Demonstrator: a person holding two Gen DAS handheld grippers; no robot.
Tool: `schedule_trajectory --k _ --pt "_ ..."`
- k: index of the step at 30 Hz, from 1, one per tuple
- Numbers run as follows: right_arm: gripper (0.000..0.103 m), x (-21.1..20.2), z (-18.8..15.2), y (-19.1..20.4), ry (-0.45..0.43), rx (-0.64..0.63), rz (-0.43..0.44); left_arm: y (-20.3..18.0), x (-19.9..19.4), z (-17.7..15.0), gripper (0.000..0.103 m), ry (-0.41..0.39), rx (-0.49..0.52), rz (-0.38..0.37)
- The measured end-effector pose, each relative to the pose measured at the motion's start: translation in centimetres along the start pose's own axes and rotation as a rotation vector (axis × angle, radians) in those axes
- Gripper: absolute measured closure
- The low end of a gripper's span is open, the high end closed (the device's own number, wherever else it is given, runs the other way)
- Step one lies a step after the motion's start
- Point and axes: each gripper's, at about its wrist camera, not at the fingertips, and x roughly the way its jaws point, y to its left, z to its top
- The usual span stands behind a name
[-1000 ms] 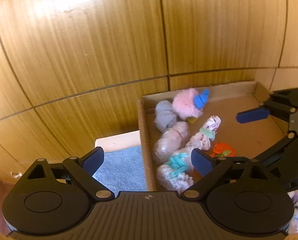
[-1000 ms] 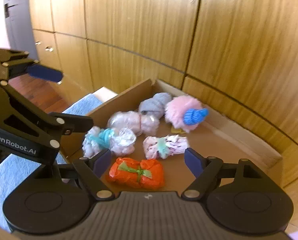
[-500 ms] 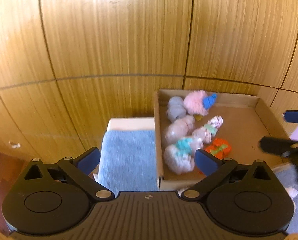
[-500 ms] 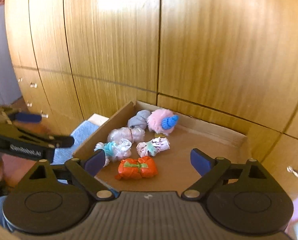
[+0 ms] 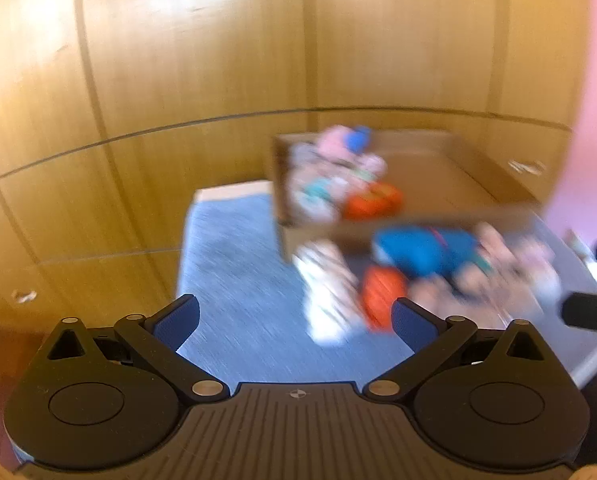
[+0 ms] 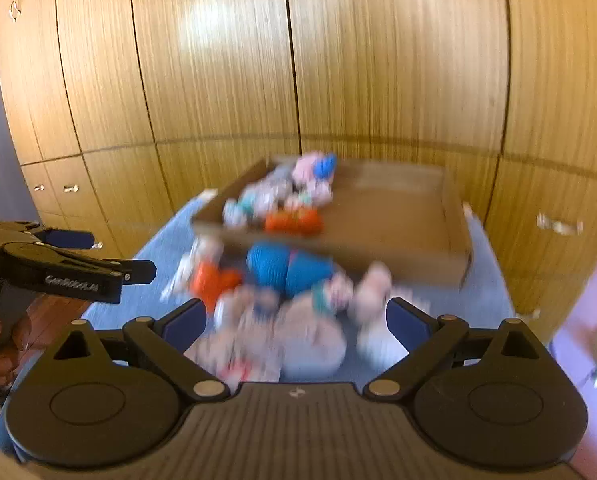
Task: Organize objects
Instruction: 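Open both grippers and withdraw them from the tray over the towel, then grasp the pink sock roll with the left gripper while the right grasps the white green-print roll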
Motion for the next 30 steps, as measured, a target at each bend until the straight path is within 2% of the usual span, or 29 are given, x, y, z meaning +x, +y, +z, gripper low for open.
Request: schedule_trajectory --k 4,8,17,21,28,30 --pt "0.007 -1.4 -2.2 -1.5 0.024 0.083 -0.002 -1.9 -1.2 -2.4 0.001 0.002 0.070 -0.102" --pt "0.007 -2.4 -3.4 -2.4 0.018 0.077 -0.051 -4.0 -0.5 -3.7 0.001 0.032 0.123 -0.159" --pt "0.007 -3.2 -4.5 -3.4 0.004 0.137 -0.057 -6.4 2.4 -3.7 0.004 0.056 0.157 -0.194" --pt "0.007 -2.9 -4.6 -3.4 0.007 0.146 -0.053 -6.3 3.1 -4.1 0.011 0.078 0.158 -0.222" --pt "0.007 -2.4 -4.5 -3.1 0.018 0.167 -0.031 -6.1 3.8 -4.1 0.011 0.053 0.167 -0.256" --pt "0.007 -2.5 -4.5 -3.0 0.018 0.168 -0.031 -6.1 3.9 -4.0 0.016 0.053 0.167 -0.275"
